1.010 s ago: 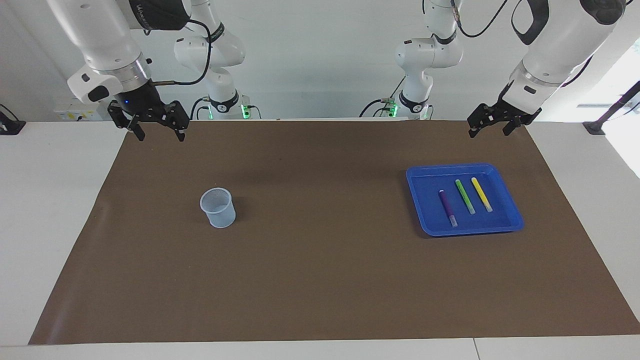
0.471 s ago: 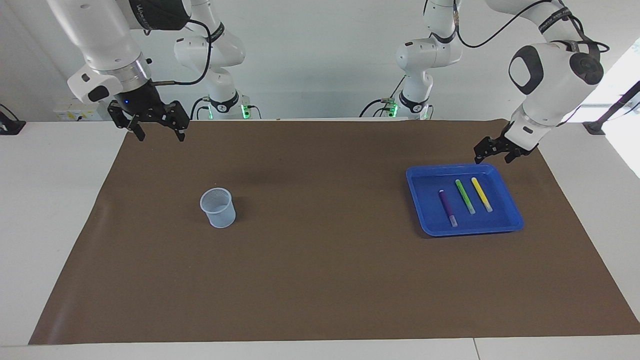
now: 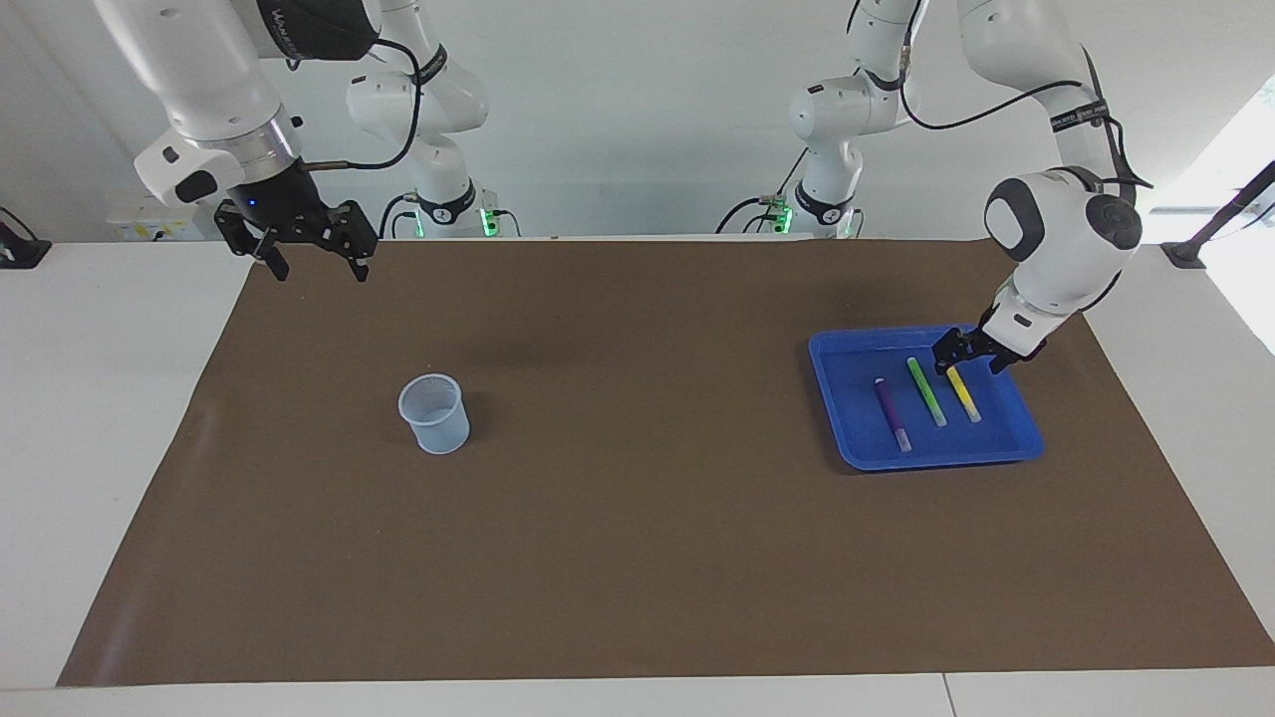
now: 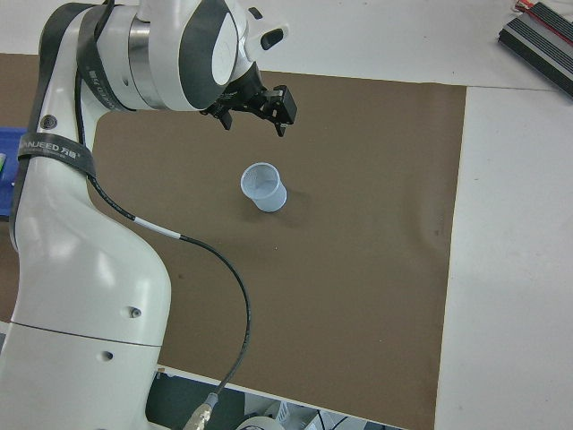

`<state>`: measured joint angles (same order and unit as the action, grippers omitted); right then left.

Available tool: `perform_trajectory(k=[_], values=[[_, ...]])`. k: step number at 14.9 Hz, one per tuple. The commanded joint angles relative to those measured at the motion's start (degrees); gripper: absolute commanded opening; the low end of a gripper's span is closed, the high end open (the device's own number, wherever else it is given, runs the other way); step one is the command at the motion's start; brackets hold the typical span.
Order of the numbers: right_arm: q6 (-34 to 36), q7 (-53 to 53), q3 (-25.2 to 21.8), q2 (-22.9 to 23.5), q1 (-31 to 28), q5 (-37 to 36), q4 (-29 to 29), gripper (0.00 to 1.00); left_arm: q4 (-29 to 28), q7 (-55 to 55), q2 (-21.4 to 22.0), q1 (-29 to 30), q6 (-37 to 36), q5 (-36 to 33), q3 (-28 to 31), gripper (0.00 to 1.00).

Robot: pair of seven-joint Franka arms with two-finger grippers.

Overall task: Transfer and insert pens with both arms
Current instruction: 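Lower the left gripper onto the yellow pen and grasp it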

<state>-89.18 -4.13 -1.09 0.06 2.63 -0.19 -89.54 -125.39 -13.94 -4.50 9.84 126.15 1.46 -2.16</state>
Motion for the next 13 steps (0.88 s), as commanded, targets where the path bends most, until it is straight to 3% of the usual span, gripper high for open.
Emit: perform_trajectory(k=[1, 6, 13], values=[[0.59, 0.43, 0.3, -0.76, -0.52, 0.72, -0.73, 1.0, -0.64, -2.76, -1.29, 0.79, 2.16, 0.65, 0.05, 0.99], [0.59, 0.43, 0.3, -0.76, -0.52, 0.63, -0.73, 1.0, -0.64, -2.76, -3.58, 1.14, 3.13, 0.65, 0.05, 0.86], [0.59, 0.43, 0.3, -0.85, -0.52, 0.63, -0.73, 1.0, -0.64, -2.5, -4.55, 1.67, 3.57, 0.65, 0.05, 0.77]])
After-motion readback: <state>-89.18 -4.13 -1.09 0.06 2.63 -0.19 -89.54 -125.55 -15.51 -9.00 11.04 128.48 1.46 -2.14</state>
